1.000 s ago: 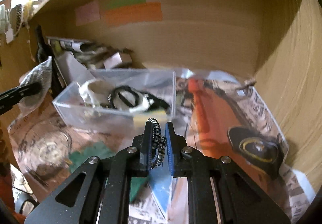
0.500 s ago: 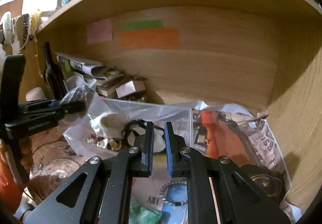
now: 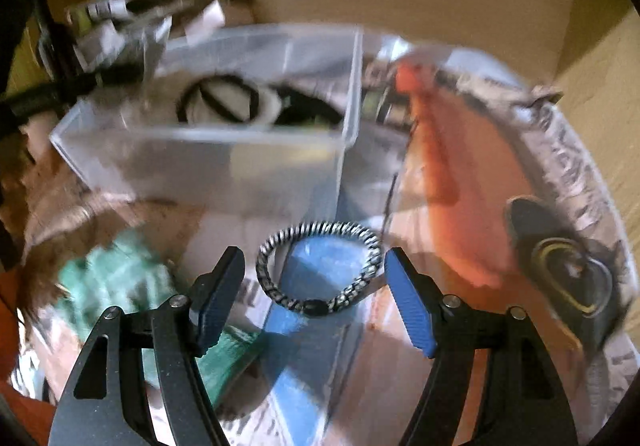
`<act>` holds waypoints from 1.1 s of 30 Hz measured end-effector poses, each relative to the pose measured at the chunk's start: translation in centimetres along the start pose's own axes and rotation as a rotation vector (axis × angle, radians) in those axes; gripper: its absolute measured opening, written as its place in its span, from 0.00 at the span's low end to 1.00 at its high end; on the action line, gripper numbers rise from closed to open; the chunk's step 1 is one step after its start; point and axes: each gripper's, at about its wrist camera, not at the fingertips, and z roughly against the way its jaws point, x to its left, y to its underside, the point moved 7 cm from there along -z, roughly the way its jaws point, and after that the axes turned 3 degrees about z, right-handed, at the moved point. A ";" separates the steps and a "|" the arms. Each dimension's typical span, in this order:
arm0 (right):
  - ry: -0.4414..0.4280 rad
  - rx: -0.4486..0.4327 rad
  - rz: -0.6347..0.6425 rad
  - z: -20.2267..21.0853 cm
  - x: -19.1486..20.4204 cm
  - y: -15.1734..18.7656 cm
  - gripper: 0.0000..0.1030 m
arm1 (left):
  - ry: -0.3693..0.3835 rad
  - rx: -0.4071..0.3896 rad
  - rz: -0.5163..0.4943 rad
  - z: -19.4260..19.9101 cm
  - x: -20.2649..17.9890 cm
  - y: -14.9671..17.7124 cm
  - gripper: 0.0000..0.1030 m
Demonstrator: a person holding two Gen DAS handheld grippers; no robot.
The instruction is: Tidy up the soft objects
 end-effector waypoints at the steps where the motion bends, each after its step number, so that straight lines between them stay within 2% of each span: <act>1: 0.011 0.004 0.006 -0.4 0.0 0.1 0.68 | 0.001 0.009 -0.002 -0.3 -0.1 0.1 0.27; 3: 0.028 0.000 0.026 -0.3 0.1 0.1 0.66 | -0.001 0.033 -0.006 -1.0 -0.1 0.3 0.30; 4: 0.034 -0.006 0.031 -0.2 0.1 0.1 0.58 | 0.000 0.042 -0.008 -1.2 -0.1 0.5 0.34; 6: 0.040 -0.012 0.035 0.0 0.1 0.3 0.49 | 0.009 0.055 -0.006 -1.5 -0.1 0.7 0.42; 10: 0.040 -0.023 0.030 0.8 0.2 1.1 0.18 | 0.026 0.053 0.002 -1.4 -0.1 0.9 0.54; 11: 0.043 -0.027 0.026 1.0 0.1 1.2 0.16 | 0.027 0.052 0.002 -1.2 -0.1 0.9 0.56; 18: 0.073 -0.118 0.023 4.2 -0.6 0.3 0.14 | 0.031 0.009 -0.012 0.7 -0.4 0.7 0.68; 25: 0.059 -0.269 0.062 8.8 0.9 -3.7 0.14 | 0.034 -0.050 -0.002 3.3 0.1 0.2 0.78; 29: 0.044 -0.324 0.088 9.1 2.0 -6.5 0.14 | 0.038 -0.072 0.016 4.3 0.8 0.1 0.80; 33: 0.028 -0.318 0.115 7.4 3.5 -8.6 0.14 | 0.026 -0.093 0.021 5.4 1.3 0.2 0.84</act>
